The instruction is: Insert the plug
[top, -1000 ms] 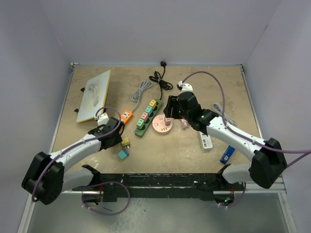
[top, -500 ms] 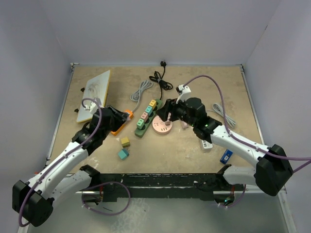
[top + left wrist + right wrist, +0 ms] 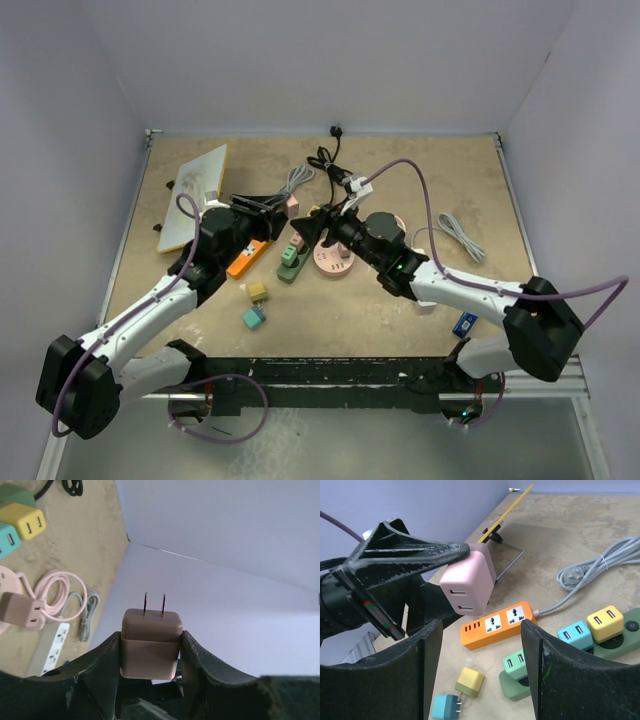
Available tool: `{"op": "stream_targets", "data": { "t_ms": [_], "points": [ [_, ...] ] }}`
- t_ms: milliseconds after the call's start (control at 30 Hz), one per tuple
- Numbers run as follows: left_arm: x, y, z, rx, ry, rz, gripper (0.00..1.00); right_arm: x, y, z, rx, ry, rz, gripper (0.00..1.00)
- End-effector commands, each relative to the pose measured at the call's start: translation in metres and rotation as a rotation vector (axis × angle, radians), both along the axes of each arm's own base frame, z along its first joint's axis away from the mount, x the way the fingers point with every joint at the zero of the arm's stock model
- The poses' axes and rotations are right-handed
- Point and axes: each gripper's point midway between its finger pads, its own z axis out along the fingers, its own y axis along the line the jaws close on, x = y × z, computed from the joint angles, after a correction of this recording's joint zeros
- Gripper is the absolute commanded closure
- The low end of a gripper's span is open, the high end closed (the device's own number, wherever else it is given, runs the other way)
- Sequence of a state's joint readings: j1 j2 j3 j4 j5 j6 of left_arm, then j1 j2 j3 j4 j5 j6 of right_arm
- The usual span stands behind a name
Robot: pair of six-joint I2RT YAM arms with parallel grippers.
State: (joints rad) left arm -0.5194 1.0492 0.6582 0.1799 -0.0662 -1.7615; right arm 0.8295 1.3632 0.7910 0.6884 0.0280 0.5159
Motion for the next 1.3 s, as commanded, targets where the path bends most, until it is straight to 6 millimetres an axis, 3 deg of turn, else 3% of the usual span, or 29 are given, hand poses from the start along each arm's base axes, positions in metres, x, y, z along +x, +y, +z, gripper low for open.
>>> {"op": "stream_targets", "data": {
  "t_ms": [0,633,733,833,867,967,1000,1067,1267],
  "points": [
    [0.001,-0.005,0.041,-0.190,-0.057,-0.013,0.69,0.016,0.004,0.057,0.132,-0.133,-0.072,0.35],
    [-0.002,-0.002,0.034,-0.200,-0.010,0.001,0.69,0.036,0.026,0.056,0.086,-0.181,-0.071,0.42],
    [-0.003,-0.002,0.029,-0.197,0.005,-0.001,0.69,0.039,0.025,0.055,0.076,-0.187,-0.082,0.52],
    [-0.004,-0.002,0.029,-0.202,0.006,0.002,0.69,0.038,0.027,0.048,0.056,-0.177,-0.071,0.72],
    [-0.004,-0.002,0.030,-0.203,0.005,0.001,0.68,0.039,0.030,0.058,0.067,-0.186,-0.067,0.79],
    [-0.004,-0.002,0.030,-0.202,0.002,-0.005,0.62,0.037,0.033,0.054,0.059,-0.165,-0.047,0.95],
    [-0.005,-0.003,0.032,-0.195,-0.012,-0.011,0.53,0.034,0.034,0.052,0.059,-0.150,-0.030,0.98],
    [-0.006,-0.004,0.037,-0.143,-0.067,-0.029,0.46,0.031,0.033,0.054,0.071,-0.122,-0.029,1.00],
    [-0.008,0.003,0.025,0.239,-0.166,-0.067,0.40,0.023,0.014,0.058,0.026,-0.069,-0.063,1.00]
  ]
}}
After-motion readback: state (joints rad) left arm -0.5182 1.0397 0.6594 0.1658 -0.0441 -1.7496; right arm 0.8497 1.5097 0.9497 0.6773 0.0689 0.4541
